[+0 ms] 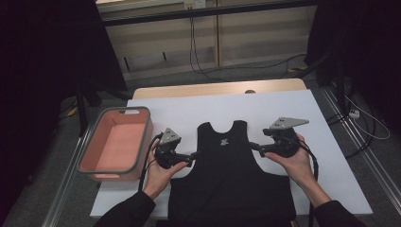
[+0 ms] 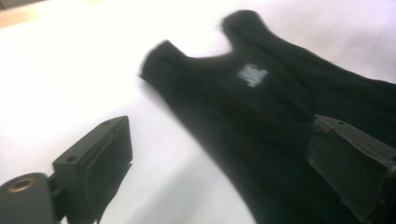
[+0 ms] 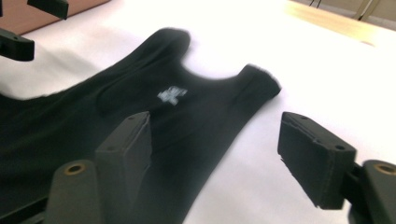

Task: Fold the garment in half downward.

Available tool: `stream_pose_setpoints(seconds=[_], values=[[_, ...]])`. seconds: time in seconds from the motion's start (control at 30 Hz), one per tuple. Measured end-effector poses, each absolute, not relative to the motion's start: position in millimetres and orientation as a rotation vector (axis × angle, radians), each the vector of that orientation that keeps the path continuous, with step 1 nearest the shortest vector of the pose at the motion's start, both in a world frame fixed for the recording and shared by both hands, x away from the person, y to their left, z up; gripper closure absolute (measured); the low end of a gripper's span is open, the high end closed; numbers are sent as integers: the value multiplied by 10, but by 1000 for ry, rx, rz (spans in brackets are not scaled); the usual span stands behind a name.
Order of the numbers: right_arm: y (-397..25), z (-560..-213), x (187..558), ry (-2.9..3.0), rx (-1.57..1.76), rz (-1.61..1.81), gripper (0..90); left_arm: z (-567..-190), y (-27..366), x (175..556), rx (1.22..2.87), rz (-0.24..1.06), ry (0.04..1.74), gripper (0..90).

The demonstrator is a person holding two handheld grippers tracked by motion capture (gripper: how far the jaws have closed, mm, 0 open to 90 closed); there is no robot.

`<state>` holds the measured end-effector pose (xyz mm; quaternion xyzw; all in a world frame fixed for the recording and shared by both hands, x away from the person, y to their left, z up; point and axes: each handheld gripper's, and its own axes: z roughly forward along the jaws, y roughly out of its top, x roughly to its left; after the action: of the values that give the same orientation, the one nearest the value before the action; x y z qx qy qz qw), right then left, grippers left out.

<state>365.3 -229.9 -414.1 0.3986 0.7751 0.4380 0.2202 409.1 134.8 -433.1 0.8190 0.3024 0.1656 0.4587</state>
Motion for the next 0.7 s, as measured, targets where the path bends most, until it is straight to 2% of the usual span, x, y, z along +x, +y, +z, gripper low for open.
stream_pose_setpoints(seconds=[0.23, 0.47, 0.7], values=[[-2239, -4131, 3953, 2140, 1119, 1195, 386, -4320, 1205, 4320, 2037, 429, 750, 110], [-2271, -4224, 4355, 2113, 1209, 1164, 443, -4360, 1071, 4568, 2042, 429, 778, 126], [-2210, -4336, 4731, 2161, 1227, 1139, 584, -4384, 991, 4800, 2035, 393, 843, 164]])
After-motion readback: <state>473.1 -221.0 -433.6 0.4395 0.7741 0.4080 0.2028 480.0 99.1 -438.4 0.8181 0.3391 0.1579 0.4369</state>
